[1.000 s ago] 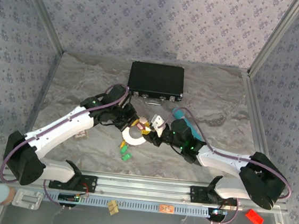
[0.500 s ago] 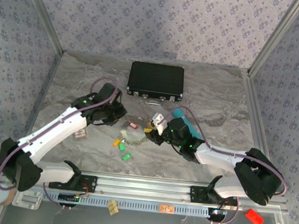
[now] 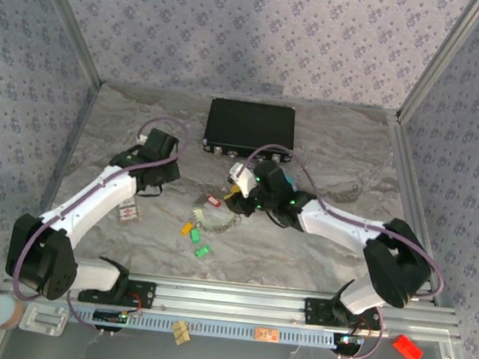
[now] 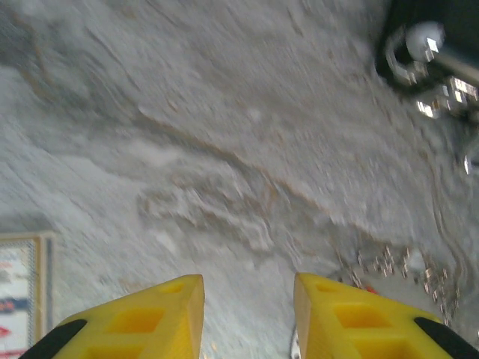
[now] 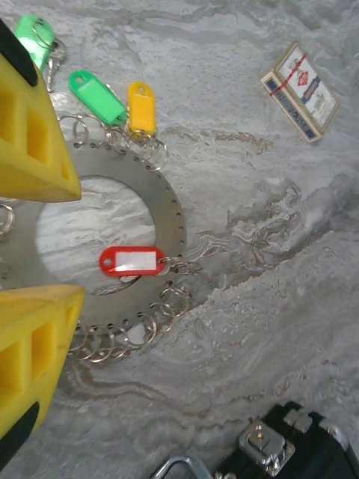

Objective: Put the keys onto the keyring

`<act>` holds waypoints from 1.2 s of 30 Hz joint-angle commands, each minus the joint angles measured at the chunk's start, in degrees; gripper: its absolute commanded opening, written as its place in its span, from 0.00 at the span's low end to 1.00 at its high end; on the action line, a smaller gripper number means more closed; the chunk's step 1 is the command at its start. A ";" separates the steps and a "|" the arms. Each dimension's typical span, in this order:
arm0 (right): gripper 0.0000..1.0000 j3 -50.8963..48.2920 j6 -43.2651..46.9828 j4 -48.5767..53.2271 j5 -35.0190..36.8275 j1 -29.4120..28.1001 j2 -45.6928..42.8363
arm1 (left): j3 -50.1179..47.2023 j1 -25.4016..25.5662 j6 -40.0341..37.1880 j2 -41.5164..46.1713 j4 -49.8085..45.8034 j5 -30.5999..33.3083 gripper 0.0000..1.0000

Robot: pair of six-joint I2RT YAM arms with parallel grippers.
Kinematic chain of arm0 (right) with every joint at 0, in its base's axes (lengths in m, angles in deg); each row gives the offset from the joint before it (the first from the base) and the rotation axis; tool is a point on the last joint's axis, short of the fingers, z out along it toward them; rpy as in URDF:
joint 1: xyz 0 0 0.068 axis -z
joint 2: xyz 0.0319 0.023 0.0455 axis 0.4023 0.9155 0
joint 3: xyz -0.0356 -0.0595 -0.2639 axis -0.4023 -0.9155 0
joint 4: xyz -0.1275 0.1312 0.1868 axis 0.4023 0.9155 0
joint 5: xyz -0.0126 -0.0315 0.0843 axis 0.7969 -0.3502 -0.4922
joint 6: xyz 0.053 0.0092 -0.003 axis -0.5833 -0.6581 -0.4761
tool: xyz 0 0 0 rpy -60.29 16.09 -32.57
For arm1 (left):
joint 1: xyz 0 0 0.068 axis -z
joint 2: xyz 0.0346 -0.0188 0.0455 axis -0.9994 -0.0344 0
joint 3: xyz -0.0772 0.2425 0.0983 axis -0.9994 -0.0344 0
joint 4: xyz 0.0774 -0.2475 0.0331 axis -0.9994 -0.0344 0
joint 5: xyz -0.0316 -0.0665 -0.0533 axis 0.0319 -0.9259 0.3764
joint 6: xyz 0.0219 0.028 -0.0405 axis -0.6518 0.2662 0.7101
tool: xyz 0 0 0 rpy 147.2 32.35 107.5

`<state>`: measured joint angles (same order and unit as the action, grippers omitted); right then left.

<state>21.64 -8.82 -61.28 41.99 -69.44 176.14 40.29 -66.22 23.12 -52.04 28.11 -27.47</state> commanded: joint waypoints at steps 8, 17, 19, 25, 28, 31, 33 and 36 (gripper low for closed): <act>0.36 23.96 8.18 20.15 1.42 -3.66 18.47 | -7.30 -12.76 5.70 9.45 5.79 -3.86 0.42; 0.34 44.10 4.32 36.31 7.84 -4.71 32.65 | -12.03 -16.27 7.46 19.21 4.47 1.02 0.45; 0.34 48.24 2.55 40.64 10.02 -4.98 35.24 | -12.16 -16.35 7.28 20.02 4.39 1.27 0.45; 0.34 54.87 -0.25 45.20 13.68 -5.86 39.60 | -11.92 -16.32 6.35 20.48 4.65 1.31 0.45; 0.34 57.70 -0.48 47.24 13.62 -6.05 41.39 | -11.72 -16.34 6.15 20.55 4.76 1.22 0.45; 0.33 59.94 -0.55 48.74 14.56 -6.31 42.93 | -11.76 -16.33 6.19 20.76 4.82 1.22 0.45; 0.34 61.68 -0.70 49.92 15.39 -6.32 44.17 | -11.74 -16.35 6.21 20.83 4.82 1.28 0.45; 0.34 63.89 -0.79 51.57 16.07 -6.40 45.73 | -11.71 -16.38 6.21 20.90 4.65 1.22 0.45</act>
<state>82.66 -8.53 -14.13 56.15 -75.51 219.83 28.75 -82.18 29.85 -32.19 32.24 -27.05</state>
